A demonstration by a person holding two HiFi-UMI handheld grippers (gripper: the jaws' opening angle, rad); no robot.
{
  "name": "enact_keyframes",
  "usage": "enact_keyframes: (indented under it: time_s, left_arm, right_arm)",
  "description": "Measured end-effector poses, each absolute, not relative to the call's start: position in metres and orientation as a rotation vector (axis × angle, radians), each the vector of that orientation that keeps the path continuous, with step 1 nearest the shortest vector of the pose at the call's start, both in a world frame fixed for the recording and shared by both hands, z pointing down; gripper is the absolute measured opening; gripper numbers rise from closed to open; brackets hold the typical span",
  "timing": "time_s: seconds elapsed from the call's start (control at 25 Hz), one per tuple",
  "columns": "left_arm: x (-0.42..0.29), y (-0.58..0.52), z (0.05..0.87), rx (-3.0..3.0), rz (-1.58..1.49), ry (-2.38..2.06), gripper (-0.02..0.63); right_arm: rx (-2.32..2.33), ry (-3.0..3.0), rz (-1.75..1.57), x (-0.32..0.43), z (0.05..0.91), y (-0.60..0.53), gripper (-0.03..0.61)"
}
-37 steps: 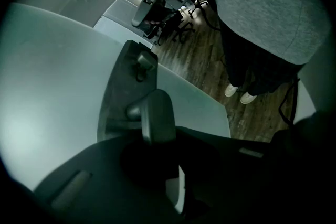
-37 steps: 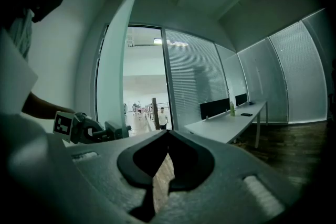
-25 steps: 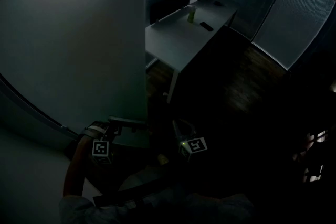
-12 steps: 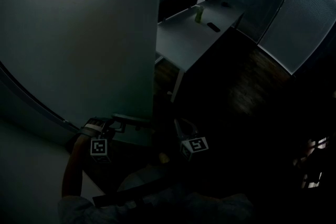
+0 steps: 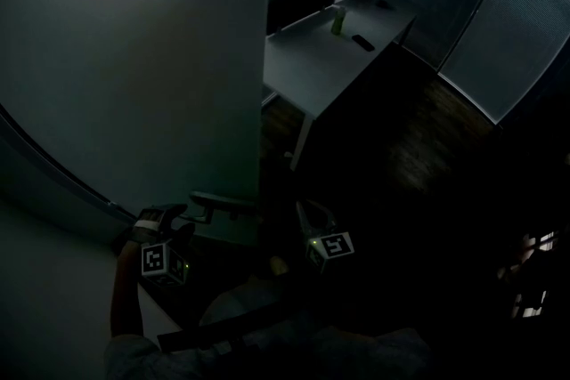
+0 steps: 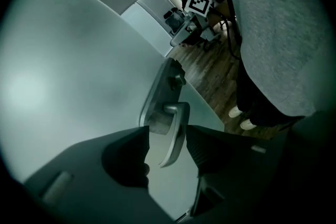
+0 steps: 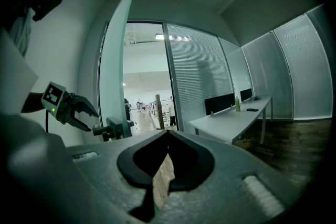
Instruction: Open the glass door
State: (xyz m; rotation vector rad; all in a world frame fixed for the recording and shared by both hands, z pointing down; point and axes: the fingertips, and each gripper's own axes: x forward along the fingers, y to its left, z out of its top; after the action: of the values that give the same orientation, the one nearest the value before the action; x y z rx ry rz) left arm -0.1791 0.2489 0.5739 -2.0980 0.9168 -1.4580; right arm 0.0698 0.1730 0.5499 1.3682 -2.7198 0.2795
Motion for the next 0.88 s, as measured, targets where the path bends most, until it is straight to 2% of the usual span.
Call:
enact_keyframes:
  time_s: [0.16, 0.52, 0.72, 0.88]
  left_arm:
    - [-0.175, 0.247, 0.558, -2.187, -1.304, 1.053, 0.195]
    - [-0.157, 0.25, 0.521, -2.356, -0.851, 1.365, 0.047]
    - [-0.14, 0.251, 0.494, -2.385, -0.651, 1.429, 0.009]
    - [-0.133, 0.253, 0.481, -2.443, -0.468, 1.504, 0.003]
  right_arm:
    - [1.367, -2.715, 0.281, 0.069, 0.551, 0.174, 0.002]
    - [1.374, -2.72, 0.294, 0.07, 0.55, 0.18, 0.002]
    - [1.375, -2.729, 0.293, 0.07, 0.548, 0.184, 0.002]
    - [1.371, -2.745, 0.296, 0.067, 0.543, 0.187, 0.002]
